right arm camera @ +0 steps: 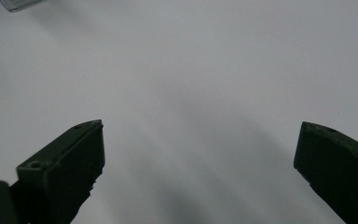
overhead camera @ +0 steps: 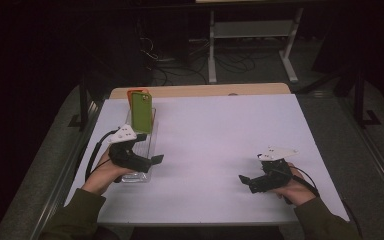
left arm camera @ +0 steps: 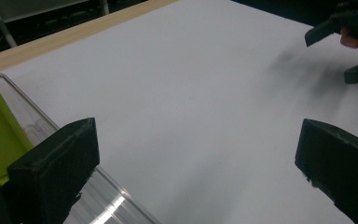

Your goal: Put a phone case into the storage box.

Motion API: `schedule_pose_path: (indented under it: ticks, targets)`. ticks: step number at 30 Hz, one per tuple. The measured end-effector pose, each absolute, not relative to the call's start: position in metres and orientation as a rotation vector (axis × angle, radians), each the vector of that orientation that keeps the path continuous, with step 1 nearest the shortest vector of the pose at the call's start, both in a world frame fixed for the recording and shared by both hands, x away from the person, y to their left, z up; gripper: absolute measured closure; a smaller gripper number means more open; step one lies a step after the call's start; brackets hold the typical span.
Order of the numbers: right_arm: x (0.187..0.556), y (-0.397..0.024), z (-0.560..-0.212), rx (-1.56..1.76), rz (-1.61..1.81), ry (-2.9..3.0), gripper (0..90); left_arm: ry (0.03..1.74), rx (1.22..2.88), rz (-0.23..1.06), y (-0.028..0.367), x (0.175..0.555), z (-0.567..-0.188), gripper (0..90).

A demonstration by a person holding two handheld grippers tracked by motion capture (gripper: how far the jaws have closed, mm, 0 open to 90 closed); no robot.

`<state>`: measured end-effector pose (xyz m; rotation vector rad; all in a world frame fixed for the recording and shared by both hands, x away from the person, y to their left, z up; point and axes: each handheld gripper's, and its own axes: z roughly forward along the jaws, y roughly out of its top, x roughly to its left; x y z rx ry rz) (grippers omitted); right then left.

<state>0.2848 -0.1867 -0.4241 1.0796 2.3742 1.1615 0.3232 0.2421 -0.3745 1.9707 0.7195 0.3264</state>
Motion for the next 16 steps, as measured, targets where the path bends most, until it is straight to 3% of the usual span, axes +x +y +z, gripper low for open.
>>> schedule_pose_path:
  ticks: [16]
  targets:
    - [0.284, -0.187, -0.424, 1.063, 1.154, 2.38, 1.2, 0.723, 1.976, 0.299, 0.251, 0.309, -0.397, 0.0]
